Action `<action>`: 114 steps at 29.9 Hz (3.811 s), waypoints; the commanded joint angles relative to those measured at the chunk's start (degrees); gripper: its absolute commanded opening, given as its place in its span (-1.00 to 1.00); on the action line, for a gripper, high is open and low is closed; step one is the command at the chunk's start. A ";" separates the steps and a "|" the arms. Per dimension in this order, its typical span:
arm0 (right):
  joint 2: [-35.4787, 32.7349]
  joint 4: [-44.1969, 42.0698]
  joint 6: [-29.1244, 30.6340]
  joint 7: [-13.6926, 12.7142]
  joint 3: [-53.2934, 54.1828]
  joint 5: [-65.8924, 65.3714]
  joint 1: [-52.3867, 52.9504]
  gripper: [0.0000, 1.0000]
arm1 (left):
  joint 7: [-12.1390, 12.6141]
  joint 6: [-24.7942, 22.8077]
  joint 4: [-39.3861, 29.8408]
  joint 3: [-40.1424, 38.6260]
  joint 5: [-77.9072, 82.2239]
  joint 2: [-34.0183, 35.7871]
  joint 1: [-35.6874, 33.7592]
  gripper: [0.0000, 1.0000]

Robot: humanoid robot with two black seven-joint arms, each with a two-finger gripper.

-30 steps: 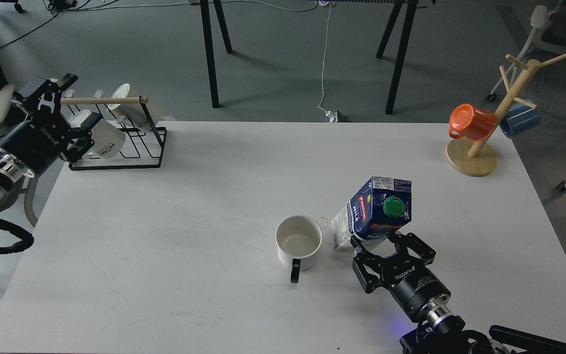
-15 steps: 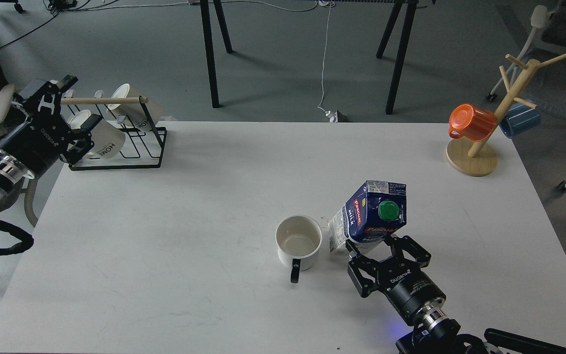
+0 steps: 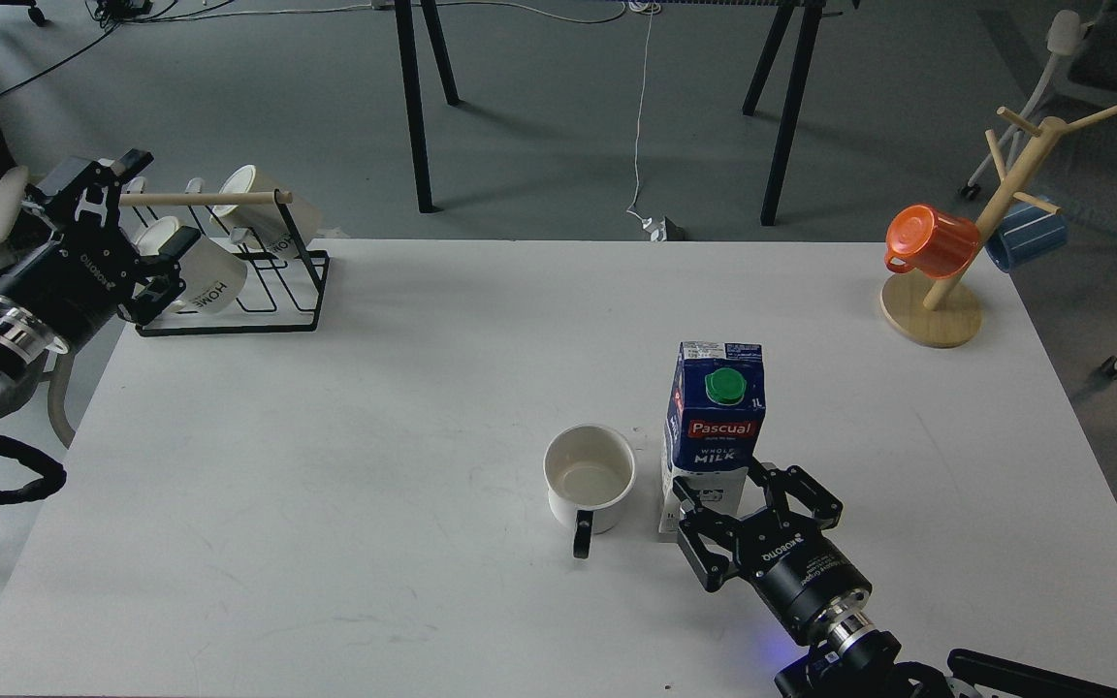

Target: Place cup and milk with both arms

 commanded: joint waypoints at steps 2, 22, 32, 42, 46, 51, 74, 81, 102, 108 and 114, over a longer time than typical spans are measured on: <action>0.08 -0.11 0.00 0.00 0.09 -0.15 0.00 0.50 | 0.00 0.00 0.02 0.00 0.00 0.08 0.00 0.89; 0.08 -0.11 0.00 0.00 -0.18 -2.09 -0.70 0.52 | 0.00 0.00 0.02 0.00 0.00 0.00 0.00 0.89; 0.35 -0.11 -0.05 0.00 -0.61 -2.44 -0.70 0.52 | 0.00 0.00 0.11 -0.09 0.00 0.00 0.09 0.89; 1.31 -0.20 -2.16 0.00 -0.70 -4.63 -0.79 0.52 | 0.00 0.00 0.37 -0.09 0.00 0.00 0.09 0.89; 1.31 -0.20 -2.25 0.00 -0.79 -5.42 -1.14 0.52 | 0.00 0.00 0.37 0.00 0.00 0.00 0.09 0.89; 1.58 -0.11 -2.07 0.00 -0.79 -5.95 -1.75 0.54 | 0.00 0.00 0.46 0.00 0.00 0.00 0.09 0.89; 1.93 2.00 0.00 0.09 0.09 -10.78 -7.38 0.58 | 0.00 0.00 1.78 0.00 0.00 -0.79 0.35 0.91; 1.05 3.13 0.00 0.18 0.35 -10.87 -9.40 0.61 | 0.00 0.00 2.57 0.00 0.00 -0.97 0.35 0.91; -36.46 12.90 0.00 1.64 4.92 -10.17 -12.92 0.72 | 0.00 0.00 2.83 0.00 0.00 -0.97 0.35 0.93; -41.22 8.51 0.00 1.64 16.06 -10.00 -12.13 0.89 | 0.00 0.00 2.83 -0.09 0.00 -1.94 0.27 0.93; -39.74 -0.45 0.00 -0.08 24.70 -10.17 -6.43 0.93 | 0.00 0.00 2.83 -0.09 -0.09 -1.94 0.35 0.93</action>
